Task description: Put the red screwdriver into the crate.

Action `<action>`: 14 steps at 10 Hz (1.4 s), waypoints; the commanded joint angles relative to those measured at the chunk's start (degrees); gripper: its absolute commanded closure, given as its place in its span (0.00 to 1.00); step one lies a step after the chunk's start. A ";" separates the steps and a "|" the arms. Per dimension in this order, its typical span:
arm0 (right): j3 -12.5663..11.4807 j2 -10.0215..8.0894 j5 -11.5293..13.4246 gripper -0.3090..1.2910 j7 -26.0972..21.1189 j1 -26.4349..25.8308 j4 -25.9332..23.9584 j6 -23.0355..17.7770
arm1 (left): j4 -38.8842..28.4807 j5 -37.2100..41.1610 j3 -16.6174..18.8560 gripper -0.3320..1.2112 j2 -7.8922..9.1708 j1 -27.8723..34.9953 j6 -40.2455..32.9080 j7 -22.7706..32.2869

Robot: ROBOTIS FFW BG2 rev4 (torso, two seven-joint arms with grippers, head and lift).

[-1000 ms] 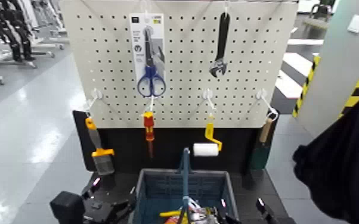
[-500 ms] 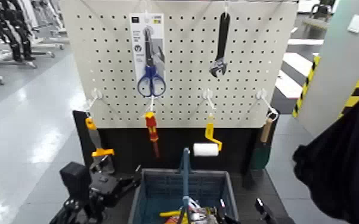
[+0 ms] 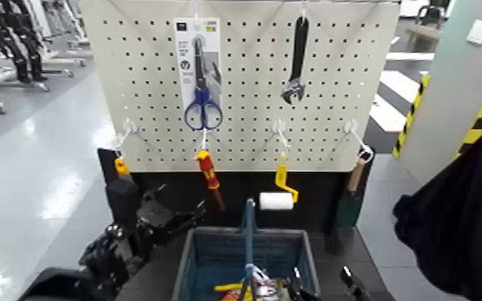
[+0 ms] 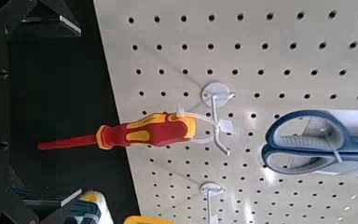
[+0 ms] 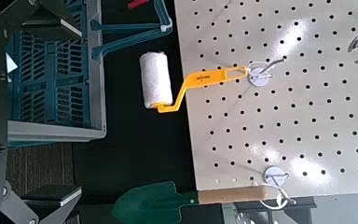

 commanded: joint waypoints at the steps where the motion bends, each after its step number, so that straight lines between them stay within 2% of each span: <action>1: 0.39 -0.16 -0.30 0.28 0.00 -0.29 0.25 -0.02 | 4.53 -0.21 -1.57 0.28 0.46 -5.20 0.17 -0.82; 5: 0.83 -0.33 -0.91 0.28 0.00 -0.81 0.95 -0.72 | 10.94 1.28 -4.91 0.28 0.99 -12.40 -1.32 -3.81; 10: 1.27 -0.60 -1.35 0.28 0.00 -0.99 1.30 -1.07 | 16.74 3.74 -8.95 0.29 0.37 -18.03 -2.64 -6.98; 11: 1.27 -0.60 -1.44 0.28 0.00 -0.99 1.30 -1.07 | 16.83 4.00 -8.95 0.34 0.37 -18.03 -2.38 -7.06; 13: 1.27 -0.60 -1.44 0.28 0.00 -0.99 1.30 -0.98 | 16.83 4.27 -8.78 0.86 0.28 -17.85 -1.50 -7.24; 14: 1.36 -0.60 -1.44 0.28 0.00 -0.99 1.21 -0.90 | 16.83 4.27 -8.60 0.88 0.28 -17.68 -1.59 -7.24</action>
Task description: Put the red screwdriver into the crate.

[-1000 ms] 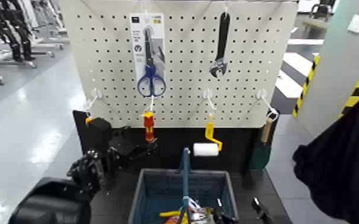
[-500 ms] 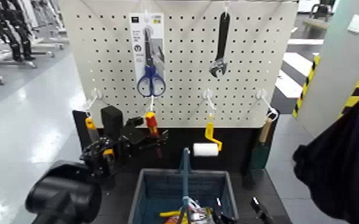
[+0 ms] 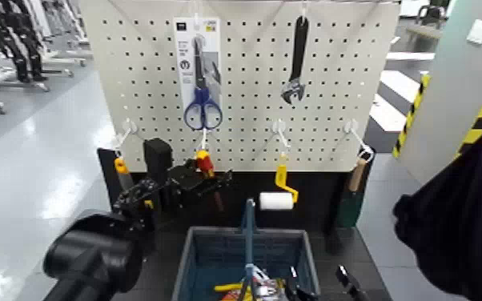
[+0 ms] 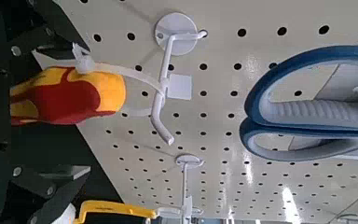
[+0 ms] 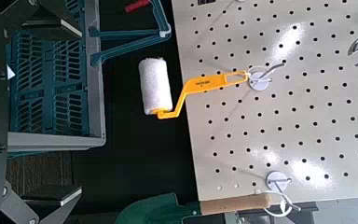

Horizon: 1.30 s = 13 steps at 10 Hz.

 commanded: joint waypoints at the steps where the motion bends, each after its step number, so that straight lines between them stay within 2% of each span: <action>1: 0.09 -0.09 0.00 0.28 0.00 0.00 -0.18 0.32 | -0.11 0.17 0.46 0.98 -0.12 0.56 -0.45 0.22; 7: 0.00 -0.18 0.00 0.28 0.09 0.00 -0.26 1.11 | -2.40 0.61 1.69 0.99 -0.03 2.50 -1.68 0.92; 13: 0.00 -0.18 0.00 0.28 0.09 -0.09 -0.26 1.37 | -11.63 1.58 2.39 0.99 -0.29 7.51 0.51 1.89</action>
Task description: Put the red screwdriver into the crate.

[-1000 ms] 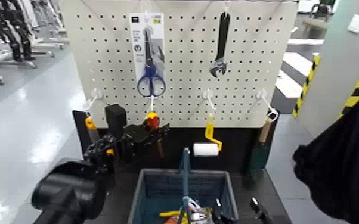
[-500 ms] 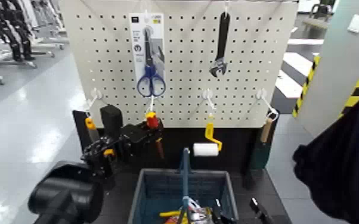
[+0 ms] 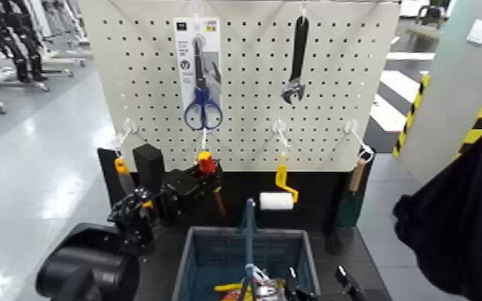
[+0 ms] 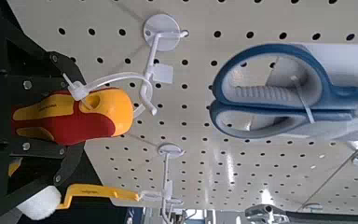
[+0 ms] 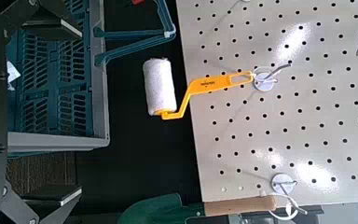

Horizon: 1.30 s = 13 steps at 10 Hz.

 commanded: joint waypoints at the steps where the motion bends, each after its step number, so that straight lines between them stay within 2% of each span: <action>1: 0.00 0.00 0.00 0.28 0.00 0.00 -0.09 0.49 | -5.58 -0.19 0.78 0.99 0.01 2.53 1.50 0.82; 5: 0.09 0.00 0.00 0.28 0.08 0.00 -0.26 1.10 | -10.85 0.43 1.57 0.99 0.45 5.17 3.61 1.61; 10: -0.09 0.09 0.00 0.28 0.08 0.08 -0.44 1.10 | -24.65 2.10 4.56 0.99 1.07 11.41 19.35 3.72; 11: -0.17 0.09 0.00 0.28 0.08 0.08 -0.44 1.10 | -25.62 3.15 4.73 0.99 1.60 12.11 21.02 3.81; 13: -0.17 0.00 0.00 0.28 0.08 0.17 -0.53 1.01 | -26.41 4.65 5.52 0.99 1.60 13.96 23.39 4.51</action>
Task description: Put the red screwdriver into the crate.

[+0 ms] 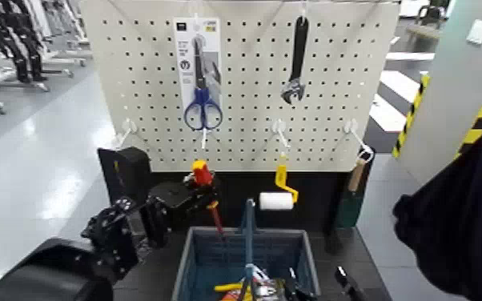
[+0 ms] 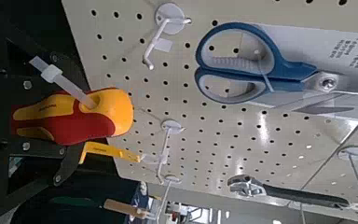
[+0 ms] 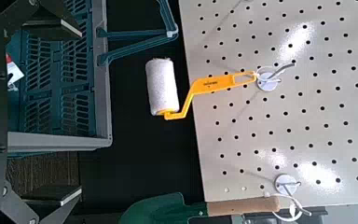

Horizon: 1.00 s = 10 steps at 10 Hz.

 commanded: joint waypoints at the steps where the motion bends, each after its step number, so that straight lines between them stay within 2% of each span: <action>1: -0.02 0.01 0.00 0.28 0.00 0.09 -0.04 -0.26 | -0.49 2.03 1.00 0.99 0.08 2.44 2.49 0.63; 3: -0.02 0.01 0.00 0.28 0.00 0.09 -0.04 -0.62 | 1.35 2.82 0.91 0.99 0.17 3.41 2.14 0.98; 5: 0.15 0.01 -0.09 0.28 0.08 0.00 0.05 -0.88 | 9.70 7.48 -1.02 0.99 0.17 2.53 -1.99 -1.39; 8: 0.15 -0.07 -0.35 0.28 0.08 0.00 0.23 -1.41 | 14.10 7.92 -2.87 0.99 0.08 0.86 0.91 -1.39; 10: 0.15 -0.07 -0.53 0.28 0.17 0.00 0.32 -1.49 | 14.19 8.27 -2.78 0.99 0.08 0.25 5.48 -0.77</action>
